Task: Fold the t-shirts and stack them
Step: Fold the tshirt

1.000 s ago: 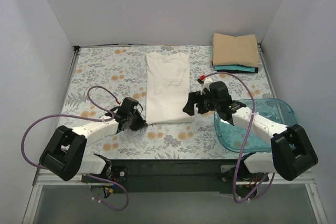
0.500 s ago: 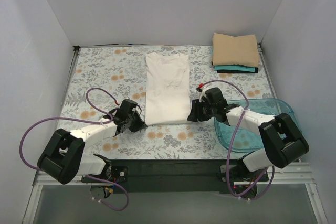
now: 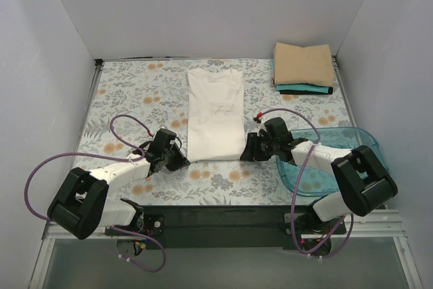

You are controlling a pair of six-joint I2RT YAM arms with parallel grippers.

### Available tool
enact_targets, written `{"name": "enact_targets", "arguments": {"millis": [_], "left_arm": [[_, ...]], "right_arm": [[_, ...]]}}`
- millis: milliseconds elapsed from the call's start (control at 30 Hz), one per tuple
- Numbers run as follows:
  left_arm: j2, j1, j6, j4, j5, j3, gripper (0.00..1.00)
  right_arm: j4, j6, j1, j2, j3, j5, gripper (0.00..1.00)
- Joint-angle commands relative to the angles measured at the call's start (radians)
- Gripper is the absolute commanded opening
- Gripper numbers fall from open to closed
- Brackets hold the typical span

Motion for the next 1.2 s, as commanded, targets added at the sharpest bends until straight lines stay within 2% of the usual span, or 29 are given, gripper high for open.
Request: {"name": "enact_targets", "arguments": {"millis": [0,67,167,367,567,633,700,900,933,967,1000,1167], "left_arm": [[-0.016,-0.003,0.004,-0.019,0.005,-0.017,0.00],[-0.018,-0.001,0.004,-0.019,0.003,-0.018,0.00],[-0.020,-0.003,0.004,-0.015,0.003,-0.025,0.00],[-0.027,-0.003,0.004,-0.007,0.014,-0.032,0.00],[-0.033,-0.003,0.005,-0.001,0.018,-0.034,0.00],[-0.035,-0.001,0.005,-0.002,0.021,-0.035,0.00],[-0.039,-0.001,0.005,-0.002,0.023,-0.041,0.00],[-0.070,-0.003,-0.002,-0.007,0.023,-0.058,0.00],[-0.073,-0.003,-0.002,-0.007,0.024,-0.063,0.00],[-0.076,-0.003,-0.004,-0.008,0.032,-0.063,0.00],[-0.078,-0.003,-0.004,-0.011,0.038,-0.066,0.00],[-0.128,-0.003,-0.019,-0.071,0.057,-0.094,0.00]], "right_arm": [[0.005,0.039,0.005,-0.004,0.007,-0.003,0.54],[0.005,0.065,0.005,-0.026,0.002,0.028,0.61],[0.009,0.117,0.005,-0.061,-0.004,0.071,0.63],[0.014,0.198,0.005,-0.083,-0.015,0.152,0.61],[0.029,0.211,0.019,-0.020,-0.016,0.120,0.57],[0.034,0.208,0.026,-0.001,-0.019,0.106,0.49],[0.033,0.203,0.040,0.005,-0.024,0.108,0.34],[0.032,0.211,0.060,-0.001,-0.068,0.123,0.15],[0.032,0.209,0.062,0.002,-0.070,0.126,0.07],[0.034,0.206,0.063,0.005,-0.075,0.118,0.04],[0.034,0.202,0.069,0.005,-0.075,0.111,0.02],[0.022,0.169,0.117,-0.047,-0.116,0.094,0.01]]}}
